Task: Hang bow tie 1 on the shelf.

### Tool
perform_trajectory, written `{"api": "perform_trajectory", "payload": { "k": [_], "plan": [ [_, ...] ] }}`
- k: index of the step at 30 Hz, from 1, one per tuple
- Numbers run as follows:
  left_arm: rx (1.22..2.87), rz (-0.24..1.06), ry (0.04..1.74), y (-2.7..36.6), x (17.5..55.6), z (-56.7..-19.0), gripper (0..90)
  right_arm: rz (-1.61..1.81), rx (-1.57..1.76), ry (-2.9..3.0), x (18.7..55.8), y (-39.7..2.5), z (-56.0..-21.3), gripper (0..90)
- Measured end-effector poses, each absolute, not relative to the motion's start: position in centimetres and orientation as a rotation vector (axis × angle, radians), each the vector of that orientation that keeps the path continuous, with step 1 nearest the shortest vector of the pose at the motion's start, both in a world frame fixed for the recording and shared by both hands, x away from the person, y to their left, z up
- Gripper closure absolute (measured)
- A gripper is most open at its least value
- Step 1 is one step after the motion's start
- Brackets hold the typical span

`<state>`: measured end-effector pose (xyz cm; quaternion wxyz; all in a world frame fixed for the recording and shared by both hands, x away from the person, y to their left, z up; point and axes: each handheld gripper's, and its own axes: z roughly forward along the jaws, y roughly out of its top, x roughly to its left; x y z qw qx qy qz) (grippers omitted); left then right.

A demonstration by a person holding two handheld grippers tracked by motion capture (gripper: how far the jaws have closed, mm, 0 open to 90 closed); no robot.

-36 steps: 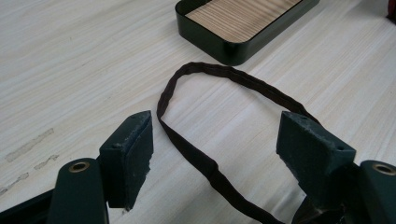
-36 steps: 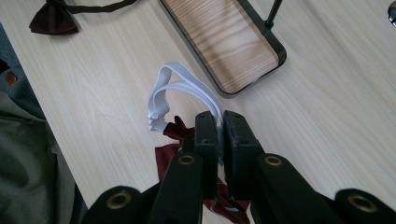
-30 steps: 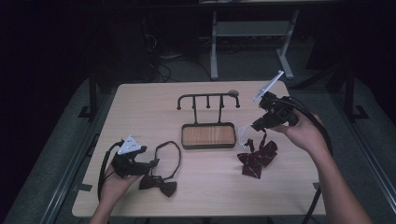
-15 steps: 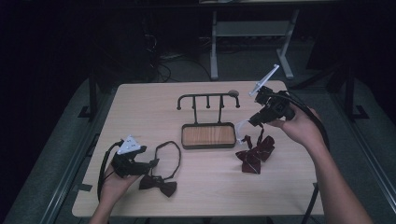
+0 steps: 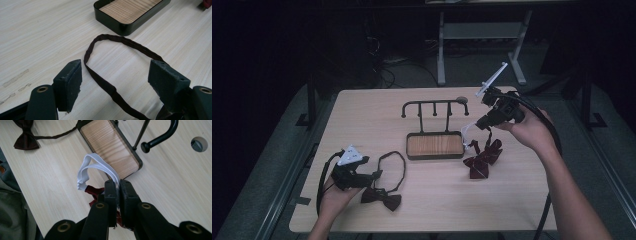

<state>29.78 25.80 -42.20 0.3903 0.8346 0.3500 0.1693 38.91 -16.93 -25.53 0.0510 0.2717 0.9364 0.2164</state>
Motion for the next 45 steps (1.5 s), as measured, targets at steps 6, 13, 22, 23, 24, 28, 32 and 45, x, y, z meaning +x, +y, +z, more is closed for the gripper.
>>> {"api": "perform_trajectory", "payload": {
  "k": [6, 13, 22, 23, 24, 28, 32, 45],
  "plan": [
    [2.118, 0.430, 0.888, 25.8, 29.8, -42.2, 27.7, 0.651, 0.825, 2.847, 39.3, -16.4, -25.1, 84.8],
    [2.111, 0.430, 0.893, 25.9, 29.8, -42.2, 27.7, 0.646, 0.831, 2.840, 40.1, -16.0, -24.7, 84.7],
    [2.110, 0.429, 0.888, 25.8, 29.8, -42.2, 27.7, 0.633, 0.858, 2.832, 41.4, -15.7, -24.4, 84.8],
    [2.110, 0.430, 0.888, 25.8, 29.8, -42.2, 27.7, 0.628, 0.863, 2.832, 41.6, -15.7, -24.4, 84.7],
    [2.110, 0.430, 0.887, 25.9, 29.8, -42.2, 27.7, 0.623, 0.867, 2.831, 41.8, -15.7, -24.4, 84.7],
    [2.111, 0.432, 0.886, 25.9, 29.8, -42.2, 27.7, 0.610, 0.889, 2.831, 42.6, -15.7, -24.4, 84.8],
    [2.109, 0.430, 0.889, 25.9, 29.7, -42.1, 27.7, 0.612, 0.911, 2.832, 43.4, -15.8, -24.5, 84.7],
    [2.110, 0.427, 0.886, 25.9, 29.8, -42.2, 27.7, 0.621, 0.967, 2.818, 45.2, -16.2, -24.4, 84.7]
  ]
}}
